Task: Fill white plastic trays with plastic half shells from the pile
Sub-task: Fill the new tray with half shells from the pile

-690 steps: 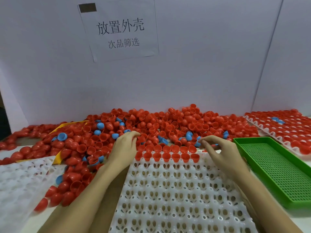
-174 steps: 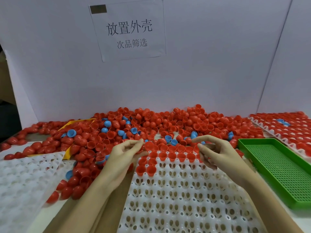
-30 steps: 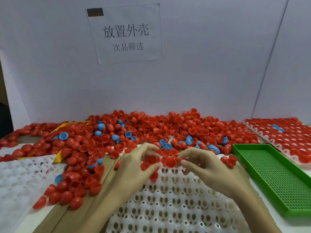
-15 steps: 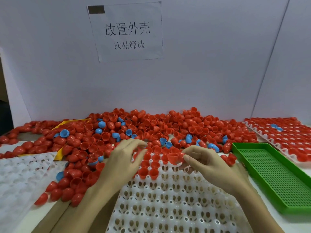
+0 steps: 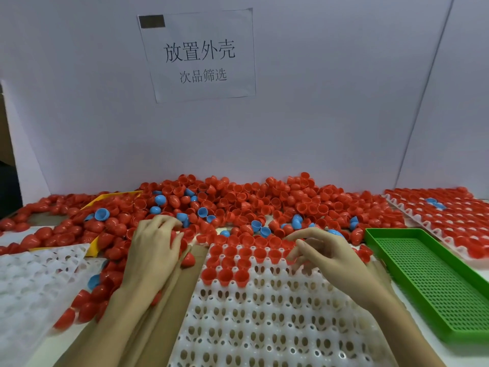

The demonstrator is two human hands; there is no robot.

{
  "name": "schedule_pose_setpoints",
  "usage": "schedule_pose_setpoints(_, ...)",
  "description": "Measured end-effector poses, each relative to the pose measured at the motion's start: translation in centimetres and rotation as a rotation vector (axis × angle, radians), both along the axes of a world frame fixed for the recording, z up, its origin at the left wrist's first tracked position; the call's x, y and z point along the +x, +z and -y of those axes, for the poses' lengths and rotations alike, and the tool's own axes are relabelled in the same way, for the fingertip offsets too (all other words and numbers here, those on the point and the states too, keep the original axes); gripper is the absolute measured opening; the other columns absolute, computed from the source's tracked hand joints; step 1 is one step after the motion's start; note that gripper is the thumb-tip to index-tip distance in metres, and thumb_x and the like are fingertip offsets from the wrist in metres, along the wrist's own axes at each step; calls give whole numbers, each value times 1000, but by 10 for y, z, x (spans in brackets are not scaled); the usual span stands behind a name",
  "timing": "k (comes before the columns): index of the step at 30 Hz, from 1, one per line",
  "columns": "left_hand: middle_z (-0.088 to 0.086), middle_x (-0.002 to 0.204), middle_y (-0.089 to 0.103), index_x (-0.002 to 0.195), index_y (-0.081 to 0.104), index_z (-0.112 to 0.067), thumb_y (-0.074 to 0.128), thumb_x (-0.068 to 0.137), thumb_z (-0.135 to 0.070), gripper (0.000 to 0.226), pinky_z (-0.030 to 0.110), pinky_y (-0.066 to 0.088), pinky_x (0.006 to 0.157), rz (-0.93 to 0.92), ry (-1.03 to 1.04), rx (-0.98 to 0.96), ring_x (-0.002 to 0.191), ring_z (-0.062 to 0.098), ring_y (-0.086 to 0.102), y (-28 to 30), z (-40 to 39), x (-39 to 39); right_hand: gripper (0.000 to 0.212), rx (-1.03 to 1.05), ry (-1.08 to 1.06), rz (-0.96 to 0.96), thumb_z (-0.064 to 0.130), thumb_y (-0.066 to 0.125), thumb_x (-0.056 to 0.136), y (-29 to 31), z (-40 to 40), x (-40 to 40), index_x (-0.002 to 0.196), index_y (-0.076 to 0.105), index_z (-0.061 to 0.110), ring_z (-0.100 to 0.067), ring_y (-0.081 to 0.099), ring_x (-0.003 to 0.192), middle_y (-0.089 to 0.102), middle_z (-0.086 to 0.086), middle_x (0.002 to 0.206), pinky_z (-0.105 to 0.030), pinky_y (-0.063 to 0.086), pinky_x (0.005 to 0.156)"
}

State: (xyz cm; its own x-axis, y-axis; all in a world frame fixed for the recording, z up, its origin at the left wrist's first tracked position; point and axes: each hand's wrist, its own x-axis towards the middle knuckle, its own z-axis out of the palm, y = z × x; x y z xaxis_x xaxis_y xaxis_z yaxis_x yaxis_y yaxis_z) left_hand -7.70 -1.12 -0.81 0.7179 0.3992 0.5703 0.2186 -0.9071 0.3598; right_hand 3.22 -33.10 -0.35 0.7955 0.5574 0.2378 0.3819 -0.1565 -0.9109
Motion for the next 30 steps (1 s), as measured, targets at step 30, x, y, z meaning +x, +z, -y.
schedule_pose_setpoints(30,-9,102,57,103,64,-29,69,89,-14,21,47,39,103,-368,-339,123,108,20,58,-4,51,221,25,-44,-117,83,12,55,108,-15,4,18,101,76,24,-21,73,65,76,-5,76,-28,60,65)
